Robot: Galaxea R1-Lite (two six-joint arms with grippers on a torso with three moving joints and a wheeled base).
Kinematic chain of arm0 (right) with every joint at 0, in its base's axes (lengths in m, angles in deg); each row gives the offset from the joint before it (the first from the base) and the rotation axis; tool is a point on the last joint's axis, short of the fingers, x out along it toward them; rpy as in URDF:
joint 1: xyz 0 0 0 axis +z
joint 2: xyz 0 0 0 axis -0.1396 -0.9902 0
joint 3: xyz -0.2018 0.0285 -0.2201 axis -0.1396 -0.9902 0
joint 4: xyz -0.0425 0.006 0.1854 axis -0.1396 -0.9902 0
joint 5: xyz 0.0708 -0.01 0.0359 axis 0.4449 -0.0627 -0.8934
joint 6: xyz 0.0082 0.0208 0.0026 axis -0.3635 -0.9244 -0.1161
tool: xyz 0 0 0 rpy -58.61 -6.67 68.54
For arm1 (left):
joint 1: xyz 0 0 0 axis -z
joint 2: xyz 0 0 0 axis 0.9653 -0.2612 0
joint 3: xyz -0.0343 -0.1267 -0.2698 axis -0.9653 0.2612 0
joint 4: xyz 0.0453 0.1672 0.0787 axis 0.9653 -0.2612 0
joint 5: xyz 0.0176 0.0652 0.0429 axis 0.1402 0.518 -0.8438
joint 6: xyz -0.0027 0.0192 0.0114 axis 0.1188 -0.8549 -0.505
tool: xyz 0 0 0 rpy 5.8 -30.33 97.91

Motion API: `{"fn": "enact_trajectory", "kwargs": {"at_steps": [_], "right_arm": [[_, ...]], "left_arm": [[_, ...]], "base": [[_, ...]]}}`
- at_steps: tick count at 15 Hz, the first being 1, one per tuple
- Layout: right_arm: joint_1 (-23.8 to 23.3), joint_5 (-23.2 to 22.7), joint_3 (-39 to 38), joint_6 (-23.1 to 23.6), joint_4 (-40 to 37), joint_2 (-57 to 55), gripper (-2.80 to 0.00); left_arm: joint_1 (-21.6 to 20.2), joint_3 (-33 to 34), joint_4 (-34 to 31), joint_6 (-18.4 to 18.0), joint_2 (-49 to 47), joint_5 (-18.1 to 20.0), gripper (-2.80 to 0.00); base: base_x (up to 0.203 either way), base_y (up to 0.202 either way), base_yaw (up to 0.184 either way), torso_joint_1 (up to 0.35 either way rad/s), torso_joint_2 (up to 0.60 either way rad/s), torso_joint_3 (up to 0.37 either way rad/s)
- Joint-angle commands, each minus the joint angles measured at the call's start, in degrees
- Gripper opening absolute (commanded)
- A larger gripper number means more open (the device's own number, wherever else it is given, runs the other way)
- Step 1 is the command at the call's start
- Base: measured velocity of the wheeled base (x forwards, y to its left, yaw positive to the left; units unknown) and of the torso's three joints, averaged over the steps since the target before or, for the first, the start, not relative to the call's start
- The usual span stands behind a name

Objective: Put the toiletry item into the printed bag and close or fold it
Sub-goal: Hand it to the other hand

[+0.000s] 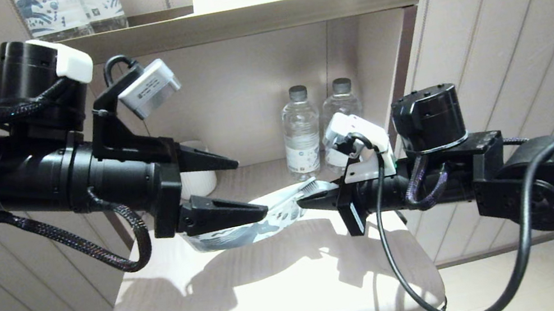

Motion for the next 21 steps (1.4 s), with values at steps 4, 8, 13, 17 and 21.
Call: {"fn": "enact_trajectory", "kwargs": {"at_steps": [4, 8, 13, 17, 21], "right_arm": [[0.00, -0.20, 1.57, 0.00, 0.09, -2.01, -2.80], [-0.61, -0.20, 1.66, 0.00, 0.09, -2.01, -2.80], [-0.61, -0.20, 1.66, 0.00, 0.08, -2.10, -2.80], [-0.52, -0.20, 1.40, 0.00, 0.17, -2.10, -2.80], [-0.52, -0.20, 0.91, 0.18, 0.17, -1.83, -2.80]], "left_arm": [[7.40, -2.07, -0.71, -0.37, -0.10, -6.88, -2.80], [11.61, -1.11, -2.83, -0.61, -2.01, -7.19, -2.80], [14.29, -2.08, -2.56, -0.72, -7.05, -7.63, -2.80], [16.07, -4.07, -2.46, -0.59, -10.12, -7.54, -2.80], [16.52, -6.01, -2.46, -0.45, -12.90, -9.42, -2.80]], "base": [[0.000, 0.000, 0.000, 0.000, 0.00, 0.000], [0.000, 0.000, 0.000, 0.000, 0.00, 0.000], [0.000, 0.000, 0.000, 0.000, 0.00, 0.000], [0.000, 0.000, 0.000, 0.000, 0.00, 0.000], [0.000, 0.000, 0.000, 0.000, 0.00, 0.000]]}}
